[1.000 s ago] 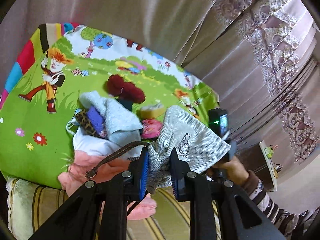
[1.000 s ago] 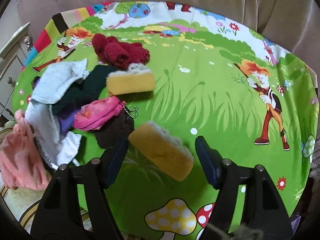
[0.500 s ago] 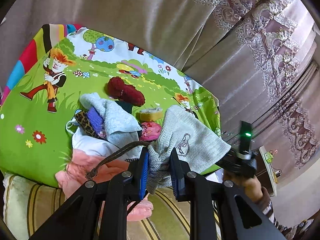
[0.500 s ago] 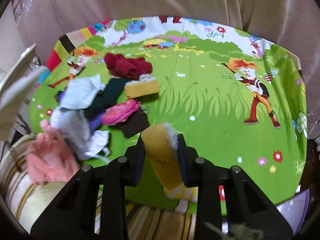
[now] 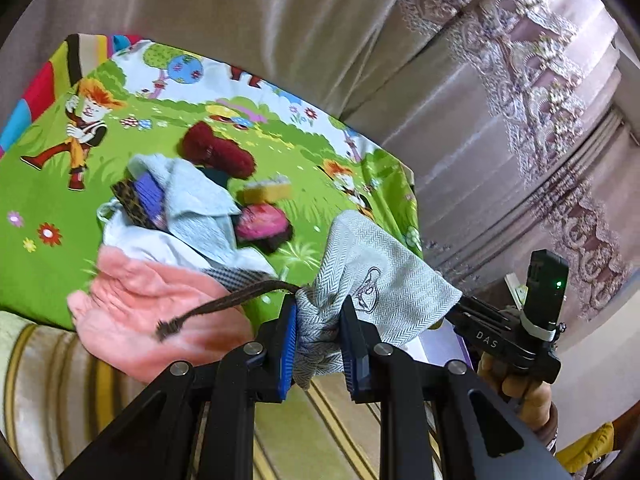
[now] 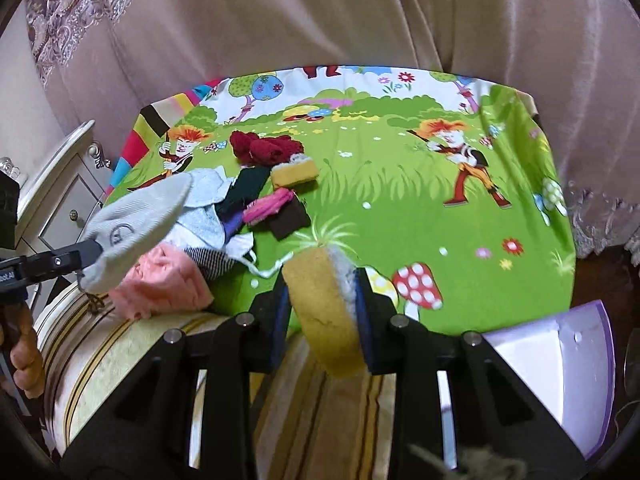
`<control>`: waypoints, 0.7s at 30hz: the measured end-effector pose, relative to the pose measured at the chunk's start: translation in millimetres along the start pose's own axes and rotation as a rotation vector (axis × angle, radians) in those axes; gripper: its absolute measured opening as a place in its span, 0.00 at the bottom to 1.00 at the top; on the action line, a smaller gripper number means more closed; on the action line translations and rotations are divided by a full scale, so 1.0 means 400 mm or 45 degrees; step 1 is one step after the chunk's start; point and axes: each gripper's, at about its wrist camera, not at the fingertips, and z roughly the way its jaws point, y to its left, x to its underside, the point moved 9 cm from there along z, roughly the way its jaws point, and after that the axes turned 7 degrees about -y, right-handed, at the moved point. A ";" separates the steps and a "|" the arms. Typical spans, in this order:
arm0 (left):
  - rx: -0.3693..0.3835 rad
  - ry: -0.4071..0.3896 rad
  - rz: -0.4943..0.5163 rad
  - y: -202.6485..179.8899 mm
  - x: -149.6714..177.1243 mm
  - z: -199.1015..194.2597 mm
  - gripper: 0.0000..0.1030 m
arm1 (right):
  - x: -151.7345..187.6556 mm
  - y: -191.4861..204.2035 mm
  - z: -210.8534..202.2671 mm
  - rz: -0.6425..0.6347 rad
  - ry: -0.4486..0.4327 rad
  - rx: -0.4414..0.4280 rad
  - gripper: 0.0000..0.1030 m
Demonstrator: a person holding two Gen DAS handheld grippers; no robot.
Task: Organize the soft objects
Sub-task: 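Carry the yellow sponge and grey cloth toward the box and lower them in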
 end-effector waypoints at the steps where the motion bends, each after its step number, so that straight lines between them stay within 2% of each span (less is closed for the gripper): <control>1: 0.007 0.006 0.007 -0.013 0.010 0.000 0.20 | 0.007 -0.007 -0.013 0.005 -0.003 0.008 0.33; 14: 0.060 0.100 0.127 -0.166 0.081 0.037 0.20 | 0.089 -0.164 -0.162 0.122 -0.044 0.163 0.33; 21: 0.117 0.188 0.220 -0.277 0.135 0.100 0.20 | 0.123 -0.259 -0.227 0.190 -0.074 0.272 0.33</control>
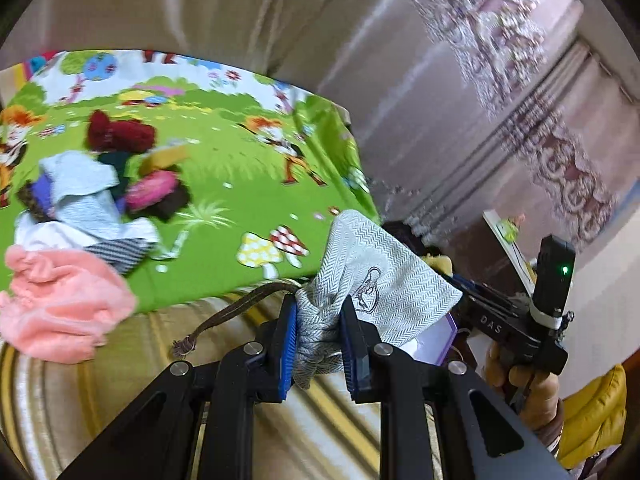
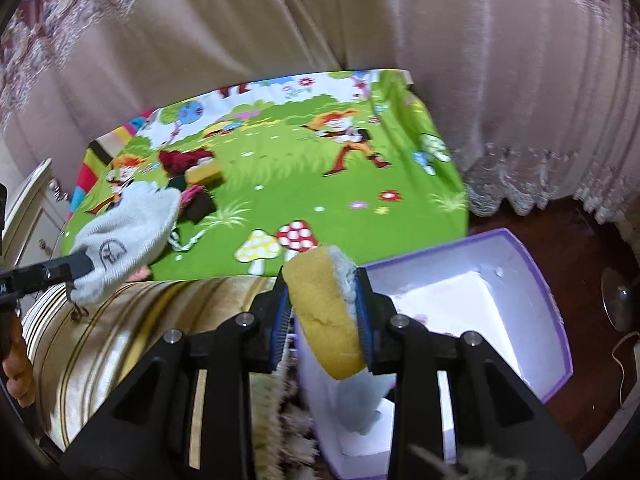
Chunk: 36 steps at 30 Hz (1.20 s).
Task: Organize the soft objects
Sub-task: 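Carry the yellow sponge and grey cloth toward the box and lower them in, then open both tools to drop the sponge and grey cloth into the box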
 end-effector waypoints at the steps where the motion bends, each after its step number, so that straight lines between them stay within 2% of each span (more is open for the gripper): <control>1: 0.008 0.012 0.014 -0.017 0.005 0.011 0.20 | 0.001 -0.021 -0.005 0.013 -0.005 0.027 0.33; 7: 0.018 0.079 0.081 -0.093 0.019 0.080 0.20 | -0.007 -0.106 -0.031 0.048 -0.035 0.147 0.33; 17: 0.033 0.182 0.093 -0.170 0.050 0.181 0.20 | -0.008 -0.193 -0.056 0.110 -0.055 0.244 0.36; 22: 0.030 0.215 0.097 -0.190 0.065 0.215 0.20 | -0.006 -0.214 -0.064 0.118 -0.056 0.277 0.46; 24: 0.027 0.219 0.095 -0.196 0.067 0.227 0.20 | -0.008 -0.219 -0.068 0.123 -0.065 0.288 0.58; 26: 0.042 0.221 0.089 -0.206 0.066 0.240 0.20 | -0.010 -0.220 -0.072 0.129 -0.077 0.289 0.66; 28: 0.058 0.229 0.084 -0.219 0.068 0.256 0.25 | -0.015 -0.224 -0.078 0.133 -0.090 0.293 0.70; 30: 0.073 0.257 0.068 -0.229 0.077 0.272 0.42 | -0.019 -0.230 -0.084 0.135 -0.099 0.303 0.74; 31: 0.073 0.267 0.057 -0.229 0.081 0.277 0.45 | -0.020 -0.234 -0.086 0.139 -0.101 0.307 0.75; 36: 0.089 0.267 0.057 -0.223 0.082 0.264 0.46 | -0.020 -0.249 -0.087 0.171 -0.096 0.298 0.76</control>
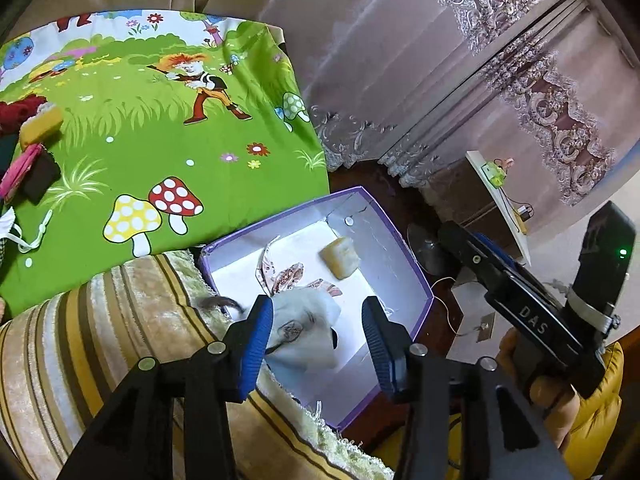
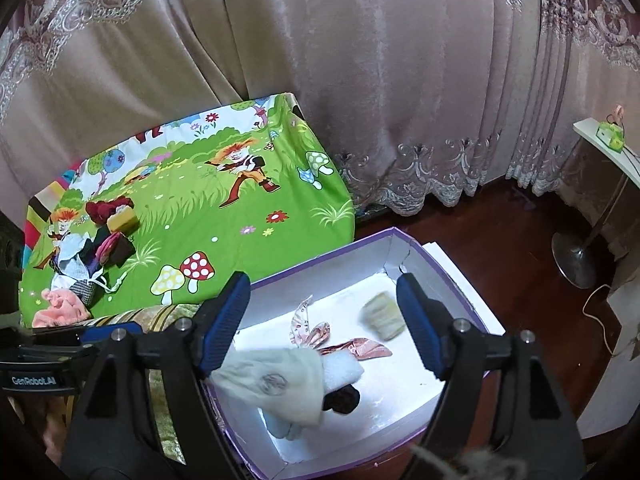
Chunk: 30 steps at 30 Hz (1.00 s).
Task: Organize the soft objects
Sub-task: 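Open both tools to drop the sponge and grey cloth into the box, then move both tools back to the pile and grasp the pink towel with the left tool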
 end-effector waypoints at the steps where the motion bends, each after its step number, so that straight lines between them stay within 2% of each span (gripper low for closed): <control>1: -0.002 -0.008 -0.002 0.004 -0.001 -0.008 0.46 | 0.002 -0.001 0.003 0.007 0.008 -0.001 0.76; 10: -0.054 -0.100 -0.043 0.081 -0.015 -0.105 0.47 | 0.007 0.049 0.002 -0.015 0.024 -0.053 0.77; 17: -0.118 -0.180 -0.089 0.170 -0.022 -0.184 0.50 | 0.006 0.144 -0.003 -0.077 0.038 -0.132 0.77; 30: -0.308 -0.278 -0.287 0.427 0.039 -0.353 0.50 | 0.027 0.310 0.016 -0.176 0.113 -0.251 0.78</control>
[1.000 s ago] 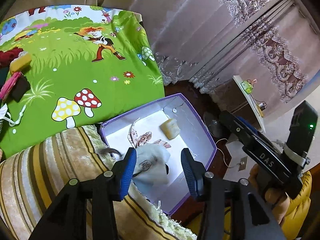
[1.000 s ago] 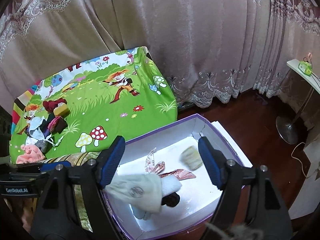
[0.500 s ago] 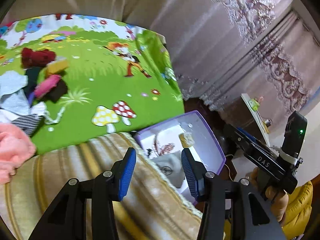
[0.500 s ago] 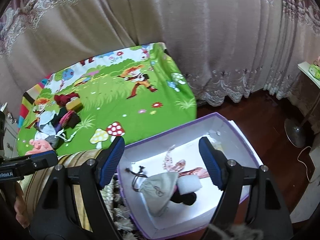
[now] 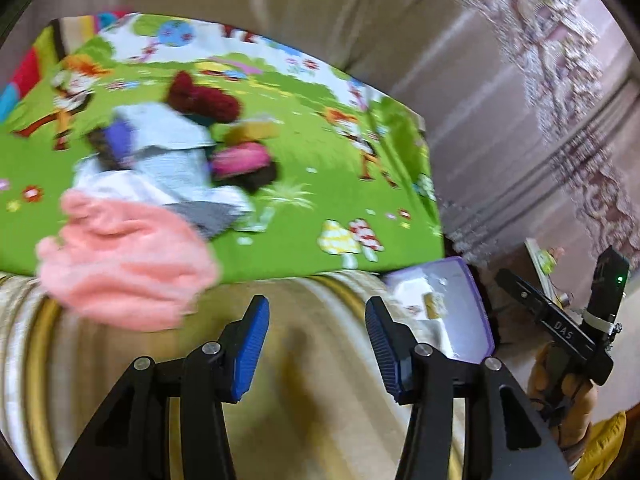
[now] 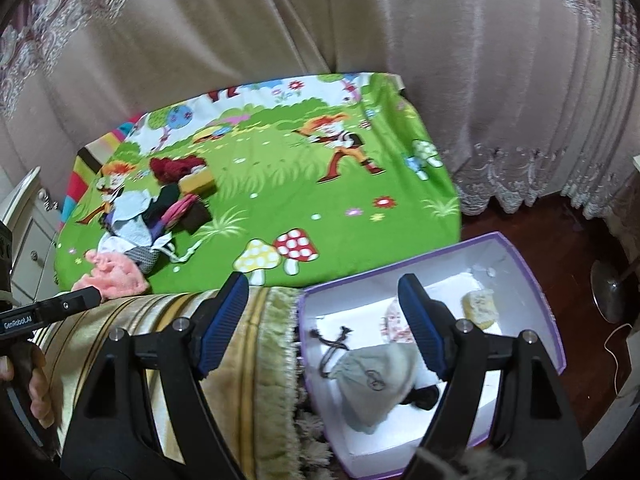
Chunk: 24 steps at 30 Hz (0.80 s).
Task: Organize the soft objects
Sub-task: 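Move both tools back to the pile and grasp the pink towel with the left tool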
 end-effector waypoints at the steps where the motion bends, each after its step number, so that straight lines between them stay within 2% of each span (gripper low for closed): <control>1: -0.028 -0.008 -0.012 0.031 -0.003 -0.013 0.50 | 0.000 0.017 0.007 -0.012 0.010 -0.012 0.78; 10: -0.161 -0.016 -0.055 0.189 -0.011 -0.080 0.52 | 0.005 0.140 0.060 -0.114 0.058 -0.084 0.78; 15: -0.220 0.012 -0.040 0.239 -0.011 -0.083 0.60 | 0.018 0.207 0.097 -0.173 0.099 -0.134 0.78; 21: -0.299 0.090 0.090 0.271 -0.017 -0.068 0.68 | 0.025 0.266 0.131 -0.228 0.129 -0.184 0.78; 24: -0.357 0.150 0.182 0.286 -0.019 -0.052 0.69 | 0.026 0.287 0.148 -0.250 0.143 -0.202 0.78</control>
